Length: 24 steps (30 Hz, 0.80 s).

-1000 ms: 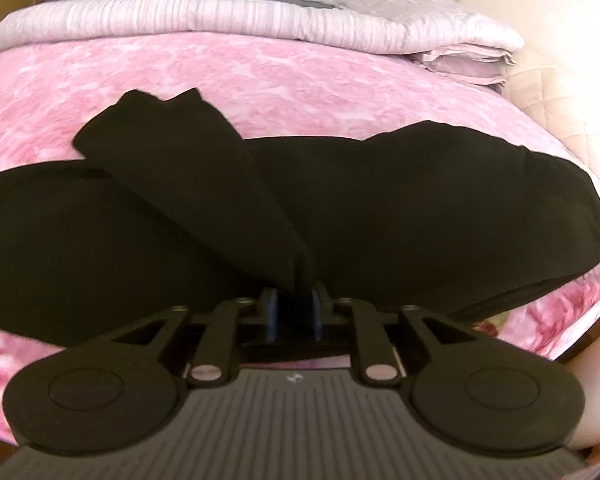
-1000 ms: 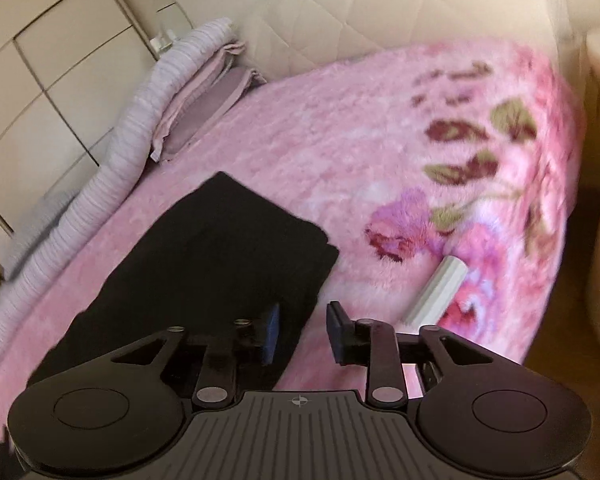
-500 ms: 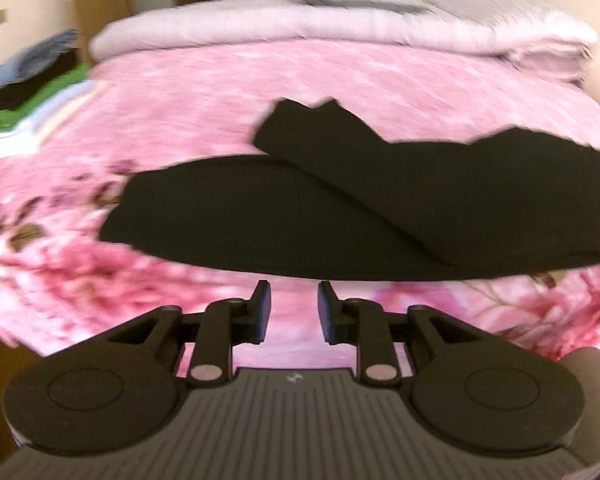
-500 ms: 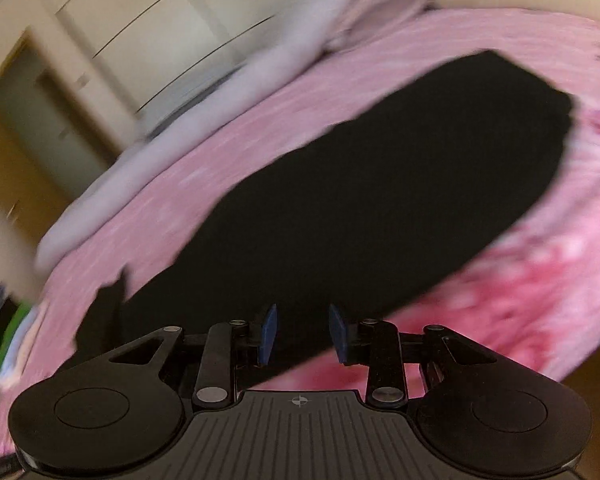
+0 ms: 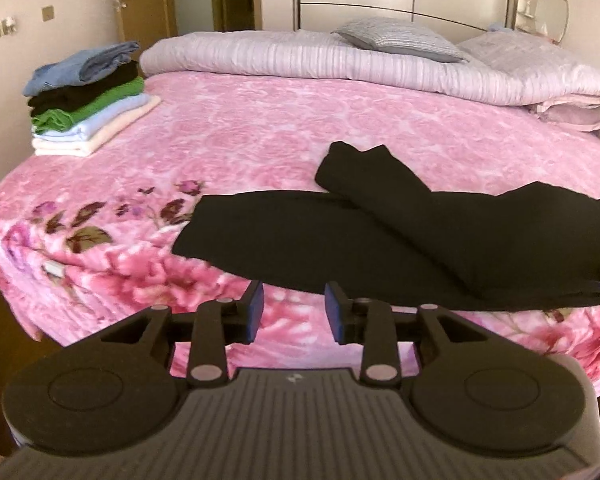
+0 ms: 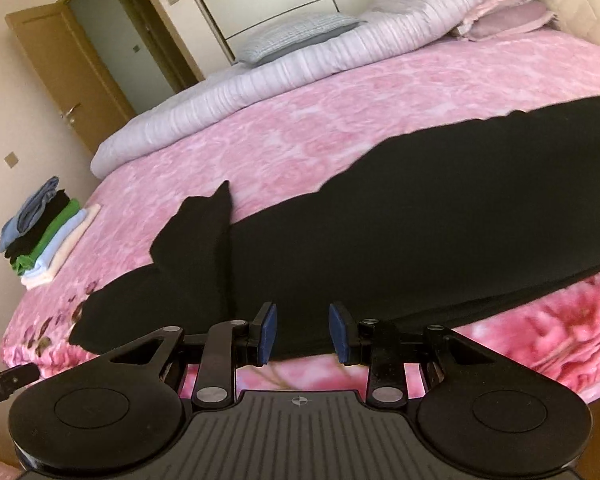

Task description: Fold clothes

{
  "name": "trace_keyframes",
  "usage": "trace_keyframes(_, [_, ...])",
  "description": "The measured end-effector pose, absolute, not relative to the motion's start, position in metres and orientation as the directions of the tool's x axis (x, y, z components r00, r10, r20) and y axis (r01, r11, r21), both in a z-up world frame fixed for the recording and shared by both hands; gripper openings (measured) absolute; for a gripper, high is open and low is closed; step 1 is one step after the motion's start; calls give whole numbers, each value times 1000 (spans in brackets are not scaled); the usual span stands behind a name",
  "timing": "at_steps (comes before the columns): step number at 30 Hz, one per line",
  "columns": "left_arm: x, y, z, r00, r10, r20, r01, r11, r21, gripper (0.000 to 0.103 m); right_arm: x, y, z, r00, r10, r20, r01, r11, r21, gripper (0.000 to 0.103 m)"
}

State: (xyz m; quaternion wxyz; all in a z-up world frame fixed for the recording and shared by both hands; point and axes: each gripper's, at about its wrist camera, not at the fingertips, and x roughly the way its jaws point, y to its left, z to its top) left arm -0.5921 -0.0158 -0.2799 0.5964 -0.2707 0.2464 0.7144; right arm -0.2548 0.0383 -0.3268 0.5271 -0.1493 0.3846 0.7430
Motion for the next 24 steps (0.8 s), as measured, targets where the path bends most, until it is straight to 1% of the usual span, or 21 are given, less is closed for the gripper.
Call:
trace_keyframes(4, [-609, 11, -297, -116, 704, -701, -988, -153, 9, 30, -269, 43, -332, -396, 656, -642, -900, -139, 412, 33])
trace_keyframes(11, [-640, 58, -326, -68, 675, -734, -991, -129, -26, 30, -297, 98, -367, -417, 577, -702, -897, -137, 421, 33])
trace_keyframes(17, [-676, 96, -343, -33, 670, -742, -990, -124, -67, 30, -319, 165, -382, -489, 547, -679, -859, -170, 482, 33])
trace_keyframes(24, [-700, 146, -361, -18, 630, -776, -990, -119, -74, 30, -323, 240, -404, -589, 513, -624, -765, -105, 635, 33])
